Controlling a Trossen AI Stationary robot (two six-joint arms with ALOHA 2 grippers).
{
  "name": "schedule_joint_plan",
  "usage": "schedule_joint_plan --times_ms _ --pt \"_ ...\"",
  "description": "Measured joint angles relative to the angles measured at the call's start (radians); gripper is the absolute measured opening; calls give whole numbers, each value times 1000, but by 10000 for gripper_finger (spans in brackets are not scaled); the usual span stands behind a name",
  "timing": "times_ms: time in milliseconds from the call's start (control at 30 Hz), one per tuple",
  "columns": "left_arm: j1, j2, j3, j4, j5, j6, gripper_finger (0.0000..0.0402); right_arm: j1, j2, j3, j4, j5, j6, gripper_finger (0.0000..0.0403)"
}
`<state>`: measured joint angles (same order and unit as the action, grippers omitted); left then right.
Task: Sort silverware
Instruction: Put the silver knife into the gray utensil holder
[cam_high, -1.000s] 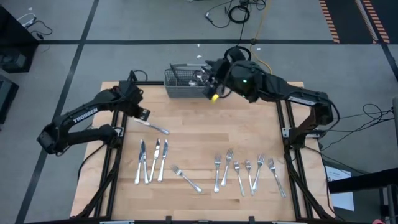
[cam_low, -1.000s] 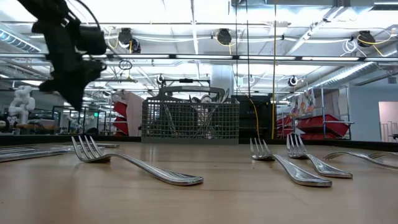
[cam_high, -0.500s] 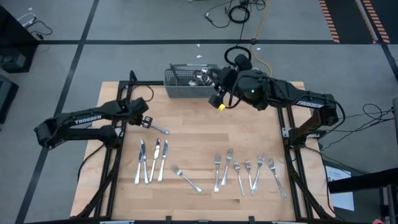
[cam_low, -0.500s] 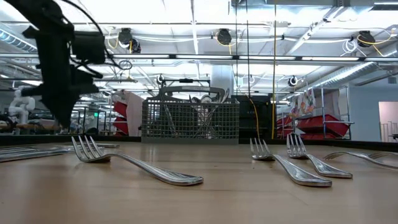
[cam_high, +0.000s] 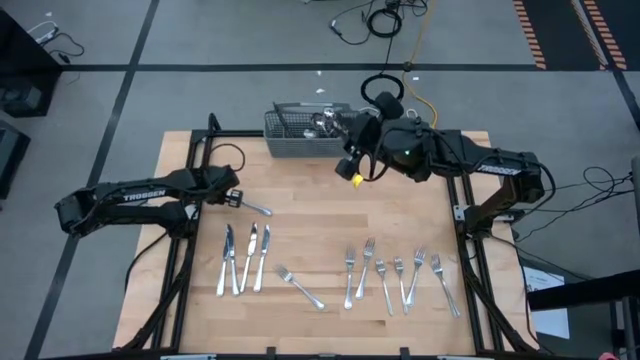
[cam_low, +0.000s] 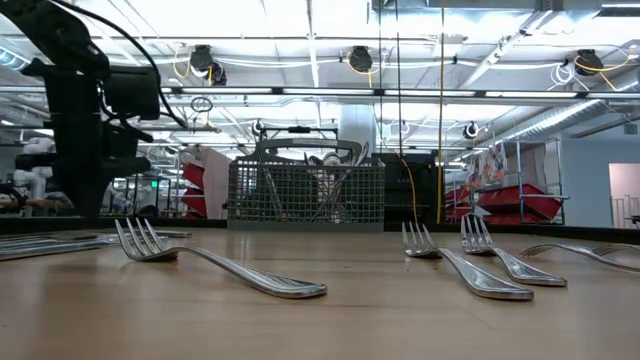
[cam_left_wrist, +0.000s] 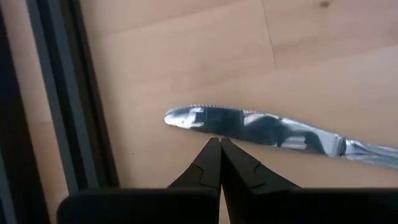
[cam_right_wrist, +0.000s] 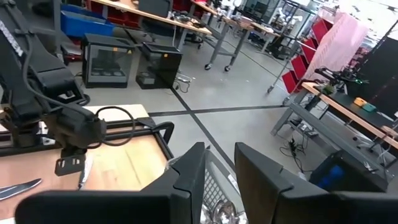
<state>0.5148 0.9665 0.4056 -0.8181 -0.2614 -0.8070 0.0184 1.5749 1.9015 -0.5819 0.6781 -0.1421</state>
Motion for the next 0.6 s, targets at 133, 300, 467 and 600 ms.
schedule_joint_plan --times_ms 133,300,467,600 --pt "1 7 2 -1 -59 0 8 3 0 0 0 0 0 77" --pt "2 59 2 24 -77 1 8 8 0 0 0 -3 -3 77" --pt "2 132 2 68 -77 9 8 12 0 0 0 -2 -3 77" --pt "2 179 3 114 -70 10 8 17 0 0 1 -2 -3 77"
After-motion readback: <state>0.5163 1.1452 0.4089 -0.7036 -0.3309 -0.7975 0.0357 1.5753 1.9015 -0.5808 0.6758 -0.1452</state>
